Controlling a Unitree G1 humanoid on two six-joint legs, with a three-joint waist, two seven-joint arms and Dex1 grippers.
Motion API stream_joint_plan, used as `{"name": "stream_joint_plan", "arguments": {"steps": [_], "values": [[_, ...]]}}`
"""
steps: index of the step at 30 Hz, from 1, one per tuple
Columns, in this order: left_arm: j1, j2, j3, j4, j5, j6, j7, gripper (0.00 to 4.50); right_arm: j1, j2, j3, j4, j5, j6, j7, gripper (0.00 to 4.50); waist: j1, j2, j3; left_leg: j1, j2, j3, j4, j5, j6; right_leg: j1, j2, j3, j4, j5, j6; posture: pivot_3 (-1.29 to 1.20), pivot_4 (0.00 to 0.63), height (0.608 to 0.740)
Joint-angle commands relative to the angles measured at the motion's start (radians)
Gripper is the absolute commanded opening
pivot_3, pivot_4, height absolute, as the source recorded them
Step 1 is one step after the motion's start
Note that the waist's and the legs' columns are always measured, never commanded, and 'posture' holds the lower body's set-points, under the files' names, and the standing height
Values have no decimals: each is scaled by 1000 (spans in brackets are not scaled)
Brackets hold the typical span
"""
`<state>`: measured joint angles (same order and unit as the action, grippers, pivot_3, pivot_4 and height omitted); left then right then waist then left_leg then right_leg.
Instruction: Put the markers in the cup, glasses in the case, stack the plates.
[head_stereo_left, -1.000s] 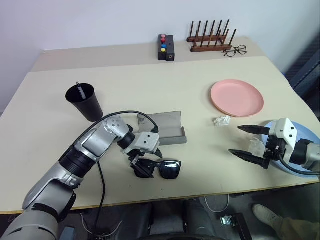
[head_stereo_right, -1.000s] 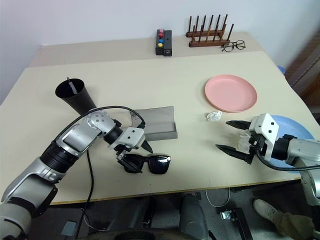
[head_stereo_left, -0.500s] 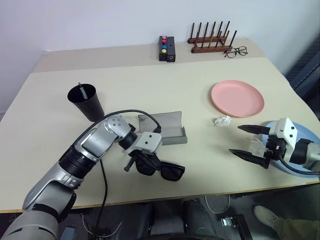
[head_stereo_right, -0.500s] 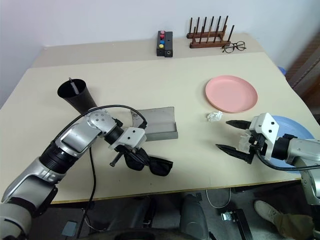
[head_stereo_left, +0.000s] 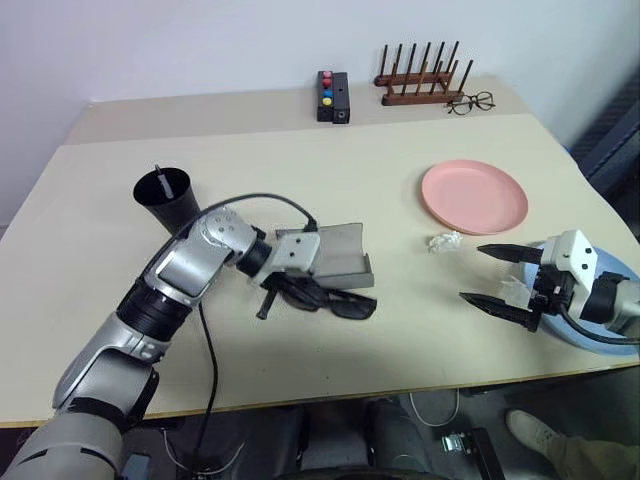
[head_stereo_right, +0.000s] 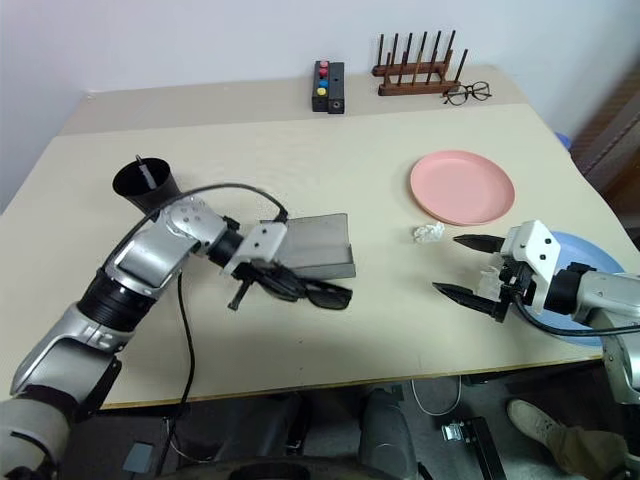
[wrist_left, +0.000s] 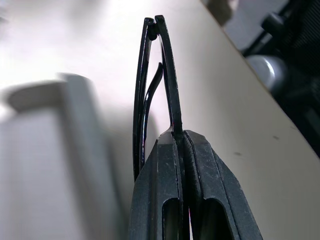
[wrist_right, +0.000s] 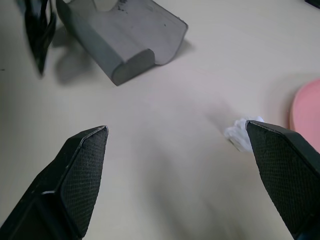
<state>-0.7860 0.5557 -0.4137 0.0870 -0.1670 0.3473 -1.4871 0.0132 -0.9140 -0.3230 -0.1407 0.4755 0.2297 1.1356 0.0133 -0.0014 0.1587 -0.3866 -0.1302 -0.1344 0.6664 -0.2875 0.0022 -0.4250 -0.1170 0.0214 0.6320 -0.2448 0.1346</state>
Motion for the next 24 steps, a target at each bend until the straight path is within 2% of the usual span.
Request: {"name": "stream_joint_plan", "arguments": {"steps": [1,8,24], "values": [[-86,-21,65,64,-8,-29,46,30,-31,4,-4,6,-3,-26,0,4500,0,0,0,0,0,0,0,0,0,0,0,0,0,0,0,0,150,740],[-198,-44,95,205,10,-76,79,30,-63,11,17,31,-10,-41,0,4500,-1,0,0,0,0,0,0,0,0,-1,0,0,0,0,0,0,150,740],[-193,-8,57,369,96,-192,-20,30,-70,28,27,28,-16,-48,-4,4500,-1,-1,0,-1,0,0,0,0,0,-1,0,0,0,0,0,0,150,740]]}}
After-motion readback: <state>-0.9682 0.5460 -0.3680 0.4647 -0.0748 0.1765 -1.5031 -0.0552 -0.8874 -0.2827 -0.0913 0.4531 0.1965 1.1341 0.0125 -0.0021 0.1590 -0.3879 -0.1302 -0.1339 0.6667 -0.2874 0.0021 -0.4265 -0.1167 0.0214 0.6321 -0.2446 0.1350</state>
